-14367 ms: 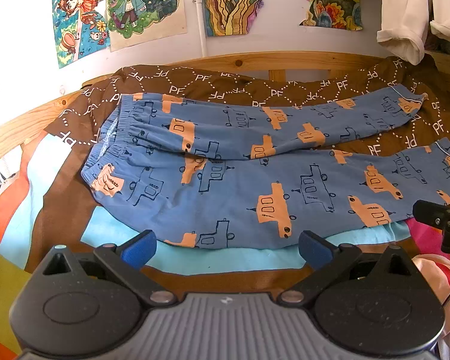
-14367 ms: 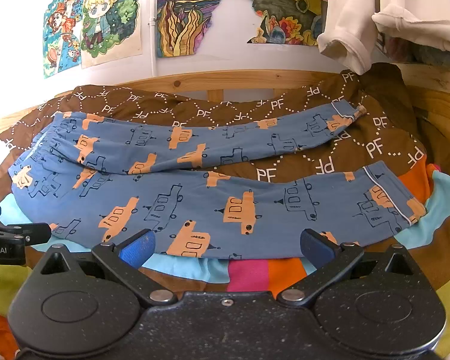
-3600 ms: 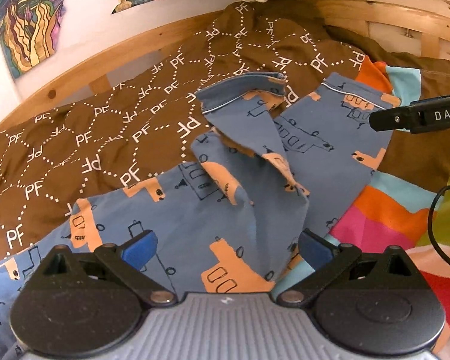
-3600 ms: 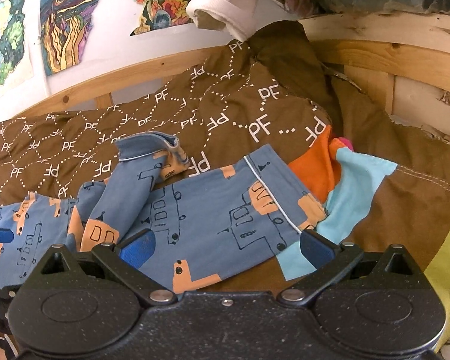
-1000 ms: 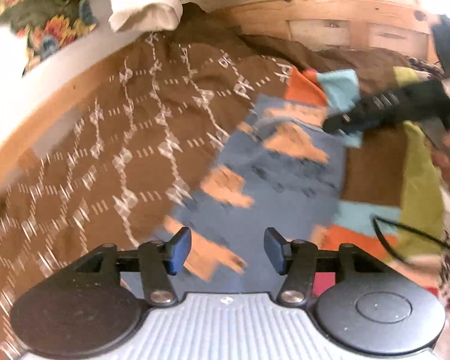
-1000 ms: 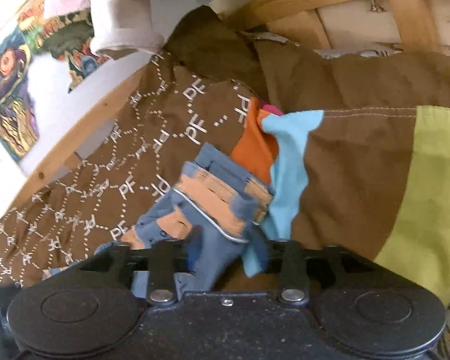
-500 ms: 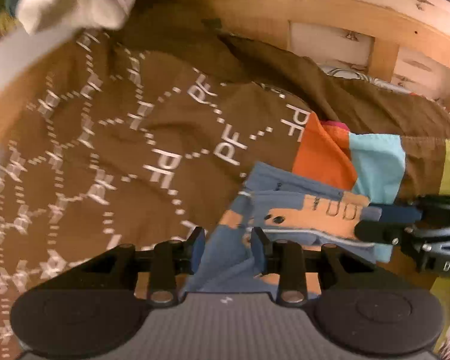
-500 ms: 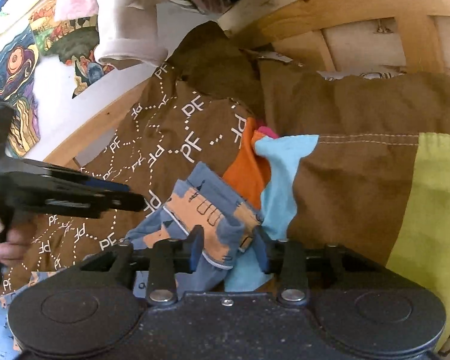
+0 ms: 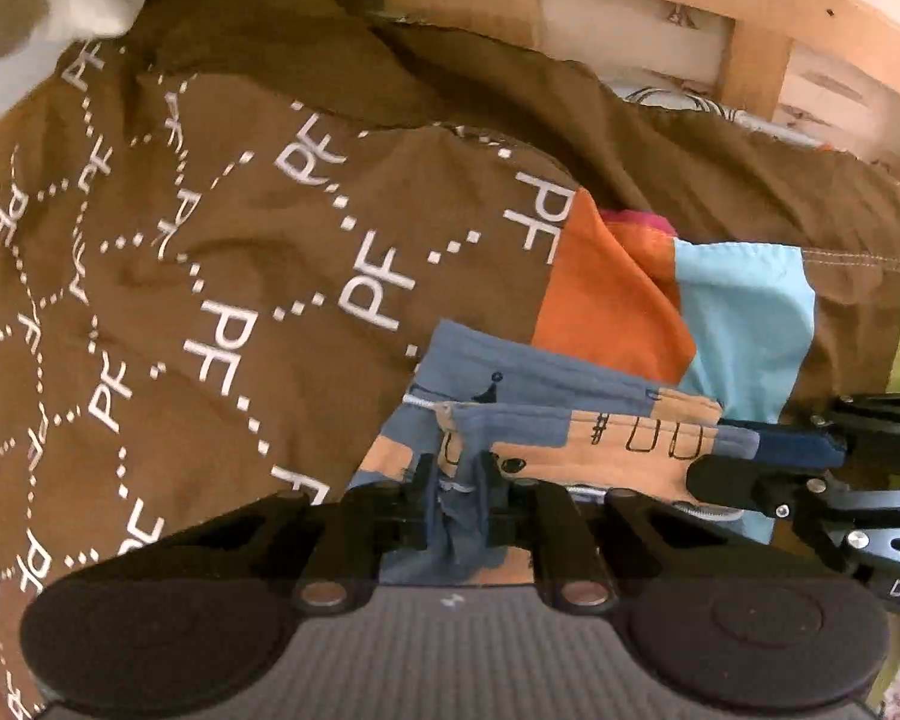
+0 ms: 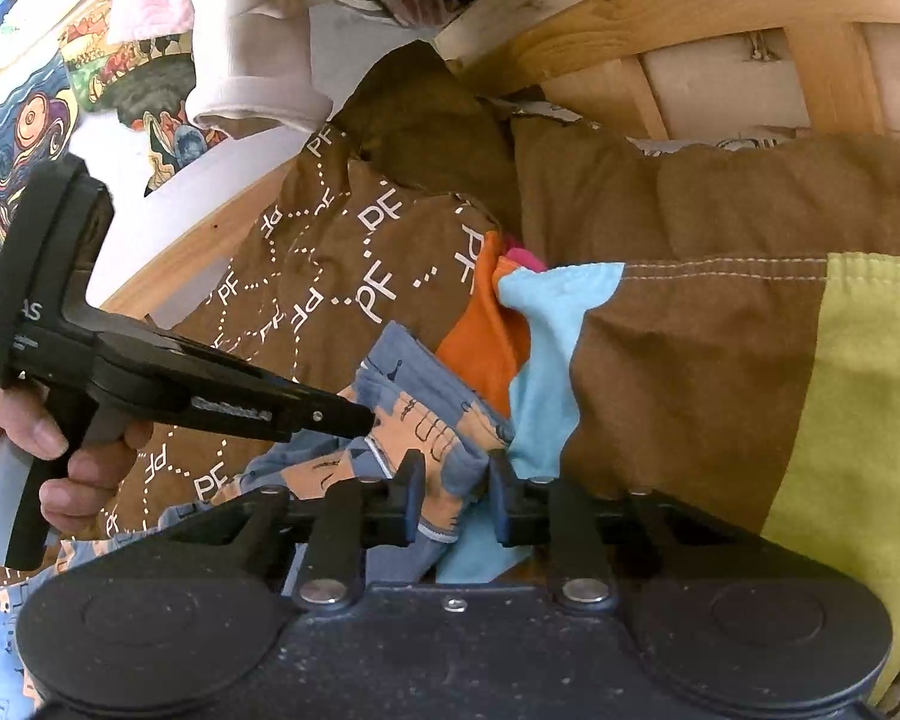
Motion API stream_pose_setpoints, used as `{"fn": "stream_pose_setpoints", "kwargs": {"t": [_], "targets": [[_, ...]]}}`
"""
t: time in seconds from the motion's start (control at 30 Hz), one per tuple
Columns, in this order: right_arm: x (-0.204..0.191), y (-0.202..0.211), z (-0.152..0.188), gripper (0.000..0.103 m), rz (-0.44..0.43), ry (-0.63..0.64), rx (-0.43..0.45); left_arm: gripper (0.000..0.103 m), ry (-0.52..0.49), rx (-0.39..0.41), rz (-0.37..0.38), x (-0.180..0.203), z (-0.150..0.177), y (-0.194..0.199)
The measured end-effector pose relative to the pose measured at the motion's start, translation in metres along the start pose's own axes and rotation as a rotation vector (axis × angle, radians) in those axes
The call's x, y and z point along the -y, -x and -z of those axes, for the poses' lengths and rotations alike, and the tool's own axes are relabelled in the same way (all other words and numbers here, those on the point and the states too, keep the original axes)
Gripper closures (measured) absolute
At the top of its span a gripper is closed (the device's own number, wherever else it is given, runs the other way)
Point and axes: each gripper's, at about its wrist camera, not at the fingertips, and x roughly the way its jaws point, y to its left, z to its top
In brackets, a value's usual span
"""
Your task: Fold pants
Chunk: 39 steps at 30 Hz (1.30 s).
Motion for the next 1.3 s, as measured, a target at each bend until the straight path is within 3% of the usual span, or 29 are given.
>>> {"fn": "stream_pose_setpoints", "kwargs": {"t": [0.1,0.4,0.53,0.63,0.77,0.8,0.9,1.03,1.1,1.3], "targets": [[-0.003,0.001,0.000,0.093,0.010,0.022,0.004,0.094,-0.022,0.020,-0.048,0.010,-0.001,0.003],[-0.011,0.008,0.000,0.095,0.008,0.088,0.030,0.095,-0.078,0.125,-0.145,0.024,-0.009,0.037],[-0.014,0.008,-0.004,0.096,0.018,0.112,0.072,0.095,-0.081,0.136,-0.164,0.021,-0.016,0.035],[-0.010,0.001,-0.006,0.096,0.045,0.102,0.054,0.095,-0.089,0.108,-0.168,0.022,-0.021,0.022],[-0.008,-0.002,-0.006,0.096,0.063,0.107,0.038,0.079,-0.089,0.084,-0.189,0.027,-0.015,0.012],[-0.008,-0.002,-0.005,0.096,0.066,0.117,0.040,0.066,-0.078,0.091,-0.194,0.026,-0.014,0.015],[-0.009,0.000,-0.005,0.094,0.082,0.131,0.042,0.040,-0.060,0.145,-0.220,0.017,-0.010,0.032],[-0.017,0.009,-0.006,0.071,0.136,0.196,0.104,0.026,0.039,0.182,-0.304,-0.009,0.010,0.063],[-0.025,0.015,-0.004,0.044,0.146,0.262,0.146,0.021,0.134,0.184,-0.357,-0.029,0.032,0.080],[-0.057,0.010,0.011,0.021,0.088,0.478,0.142,0.020,0.364,0.104,-0.536,-0.077,0.133,0.127]]}}
